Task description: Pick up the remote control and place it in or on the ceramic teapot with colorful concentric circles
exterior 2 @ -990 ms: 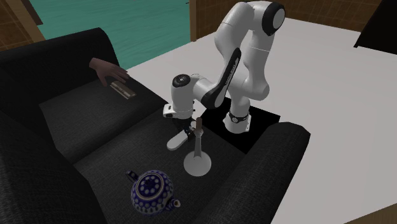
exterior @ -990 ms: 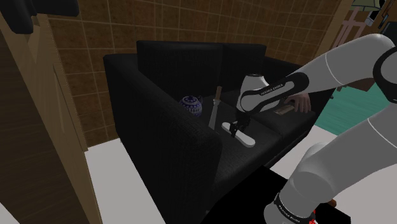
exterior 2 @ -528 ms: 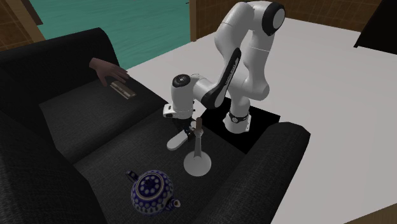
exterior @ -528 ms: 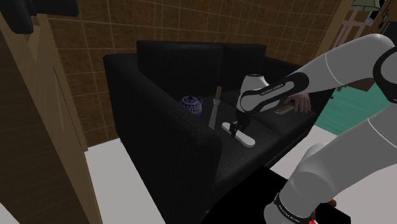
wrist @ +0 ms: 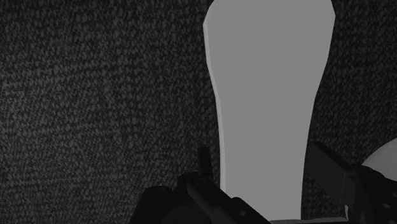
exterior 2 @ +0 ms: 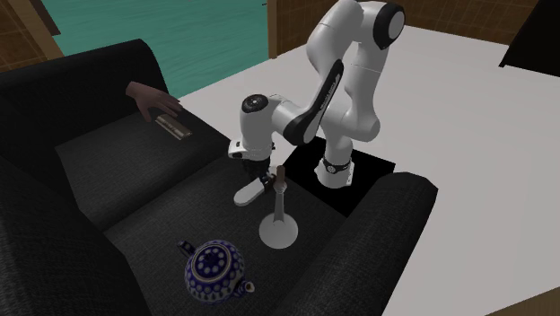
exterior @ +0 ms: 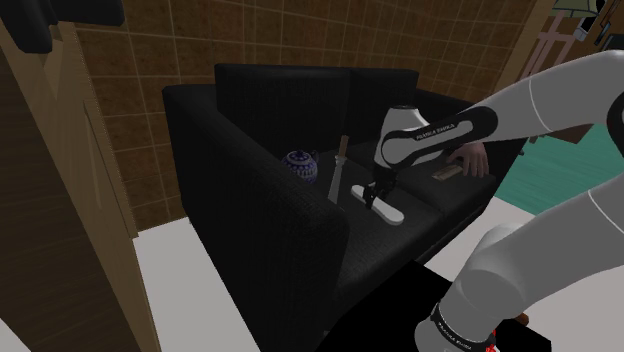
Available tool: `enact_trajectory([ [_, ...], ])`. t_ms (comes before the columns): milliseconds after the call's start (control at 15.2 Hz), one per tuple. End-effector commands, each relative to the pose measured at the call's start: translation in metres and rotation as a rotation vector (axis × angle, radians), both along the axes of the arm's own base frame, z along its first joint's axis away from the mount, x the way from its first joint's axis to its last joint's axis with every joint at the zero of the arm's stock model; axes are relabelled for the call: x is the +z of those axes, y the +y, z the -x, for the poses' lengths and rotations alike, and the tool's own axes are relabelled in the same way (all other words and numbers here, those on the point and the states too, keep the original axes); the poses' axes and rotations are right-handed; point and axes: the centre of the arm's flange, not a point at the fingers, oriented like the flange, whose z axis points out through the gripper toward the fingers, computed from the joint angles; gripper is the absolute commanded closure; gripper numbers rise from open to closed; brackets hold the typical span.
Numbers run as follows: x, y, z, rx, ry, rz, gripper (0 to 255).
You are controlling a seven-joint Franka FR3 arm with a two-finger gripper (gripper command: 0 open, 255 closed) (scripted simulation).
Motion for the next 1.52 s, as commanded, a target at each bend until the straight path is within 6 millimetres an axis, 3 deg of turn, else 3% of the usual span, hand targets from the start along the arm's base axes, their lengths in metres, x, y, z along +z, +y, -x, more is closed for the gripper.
enact_trajectory([
  [0, 0.011, 0.000, 0.000, 0.000, 0.000, 0.000, 255],
  [1452, 0.127, 0.000, 0.000, 0.000, 0.000, 0.000, 255],
])
